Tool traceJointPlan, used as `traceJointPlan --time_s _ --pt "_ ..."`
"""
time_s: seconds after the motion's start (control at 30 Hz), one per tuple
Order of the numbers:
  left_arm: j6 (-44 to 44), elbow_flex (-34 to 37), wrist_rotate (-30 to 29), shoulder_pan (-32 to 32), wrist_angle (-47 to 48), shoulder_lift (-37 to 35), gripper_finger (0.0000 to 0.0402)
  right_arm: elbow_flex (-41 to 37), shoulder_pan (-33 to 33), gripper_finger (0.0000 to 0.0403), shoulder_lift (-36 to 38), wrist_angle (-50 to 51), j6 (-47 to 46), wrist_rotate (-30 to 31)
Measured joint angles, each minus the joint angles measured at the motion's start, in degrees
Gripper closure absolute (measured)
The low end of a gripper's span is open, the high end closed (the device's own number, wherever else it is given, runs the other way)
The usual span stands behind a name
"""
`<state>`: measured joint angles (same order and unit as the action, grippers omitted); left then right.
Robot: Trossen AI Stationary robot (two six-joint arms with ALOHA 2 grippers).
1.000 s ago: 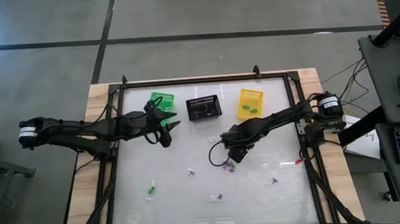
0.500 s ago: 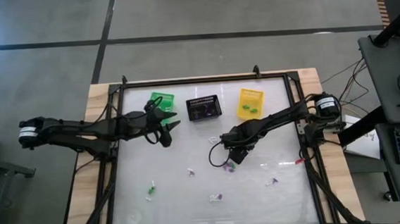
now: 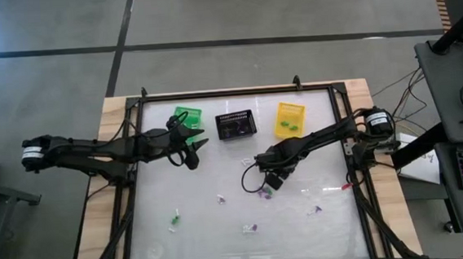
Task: Sort Halloween decoration
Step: Put the purple witch hat toy into the black basket
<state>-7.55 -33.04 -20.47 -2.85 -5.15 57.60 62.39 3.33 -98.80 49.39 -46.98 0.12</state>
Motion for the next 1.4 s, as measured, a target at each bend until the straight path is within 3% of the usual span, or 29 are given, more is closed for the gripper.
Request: traceJointPlan --time_s 0.13,0.6,0.73,1.07,1.4 --pt "0.0 0.0 0.0 0.0 0.0 0.0 0.0248 0.0 0.0 0.0390 0.1 0.0 0.8 -1.7" --pt "0.0 0.1 0.0 0.0 0.0 0.2 0.0248 0.1 -0.1 0.0393 3.6 -0.8 0.6 0.4" --pt "0.0 0.1 0.0 0.0 0.0 0.2 0.0248 0.5 -0.4 0.0380 3.6 -1.0 0.1 0.4" --pt "0.0 0.1 0.0 0.0 -0.1 0.3 0.0248 0.6 -0.6 0.0298 2.8 -4.8 -1.2 1.0" --pt "0.0 0.1 0.0 0.0 -0.1 0.3 0.0248 0.5 -1.2 0.0287 1.9 -5.3 -1.8 1.6"
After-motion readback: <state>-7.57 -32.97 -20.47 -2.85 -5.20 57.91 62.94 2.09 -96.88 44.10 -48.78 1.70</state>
